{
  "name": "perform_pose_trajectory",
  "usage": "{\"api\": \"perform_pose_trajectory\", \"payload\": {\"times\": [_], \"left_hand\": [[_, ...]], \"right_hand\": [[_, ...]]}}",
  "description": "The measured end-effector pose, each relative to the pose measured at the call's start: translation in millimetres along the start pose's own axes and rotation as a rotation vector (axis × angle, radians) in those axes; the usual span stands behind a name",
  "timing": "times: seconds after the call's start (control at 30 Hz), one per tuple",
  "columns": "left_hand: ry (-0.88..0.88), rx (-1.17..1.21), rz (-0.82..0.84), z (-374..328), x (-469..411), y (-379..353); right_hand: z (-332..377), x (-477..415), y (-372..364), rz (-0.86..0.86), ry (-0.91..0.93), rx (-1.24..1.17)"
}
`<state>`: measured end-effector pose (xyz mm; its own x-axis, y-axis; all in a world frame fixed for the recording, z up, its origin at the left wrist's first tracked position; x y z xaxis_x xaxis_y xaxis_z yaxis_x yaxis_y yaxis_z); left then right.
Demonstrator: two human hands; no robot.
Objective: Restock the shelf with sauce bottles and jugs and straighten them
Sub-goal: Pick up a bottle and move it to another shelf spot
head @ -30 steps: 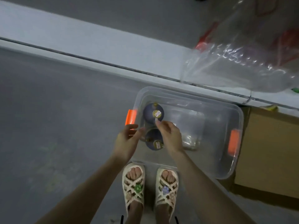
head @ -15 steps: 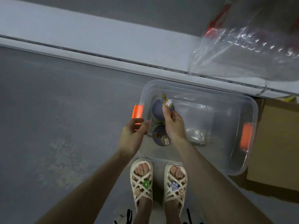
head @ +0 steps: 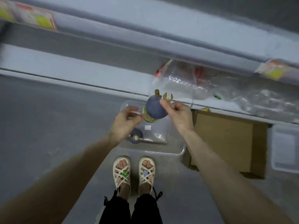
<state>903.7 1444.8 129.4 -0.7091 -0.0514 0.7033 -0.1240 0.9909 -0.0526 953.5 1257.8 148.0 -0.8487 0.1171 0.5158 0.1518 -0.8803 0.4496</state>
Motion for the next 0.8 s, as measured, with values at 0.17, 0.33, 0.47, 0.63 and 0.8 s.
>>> {"api": "perform_pose_trajectory", "payload": {"times": [0.17,0.33,0.47,0.63,0.8], "left_hand": [[-0.139,-0.119,0.183,-122,84,-41],[-0.338,-0.228,0.414,-264,186,-95],[-0.522,-0.323,0.594,-358,280,-149],[-0.816,-0.41,0.681,-459,406,-227],[-1.026,-0.424,0.678,-511,503,-301]], "right_hand": [[115,69,100,-0.056,0.114,0.042],[253,157,222,-0.194,0.301,0.102],[346,244,322,-0.317,0.463,0.137],[422,358,445,-0.481,0.613,0.168],[442,455,545,-0.639,0.714,0.096]]}}
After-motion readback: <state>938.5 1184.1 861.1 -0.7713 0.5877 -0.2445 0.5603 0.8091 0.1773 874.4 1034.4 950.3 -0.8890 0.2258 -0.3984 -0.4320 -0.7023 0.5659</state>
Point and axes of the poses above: each hand's wrist, its own x-axis away from the middle knuckle, its own y-axis out of the back of the hand, z = x × y, the point moved 6 cm from there along -x, towards the middle knuckle, and after that the axes turned 11 degrees about x, right-handed, at the moved point
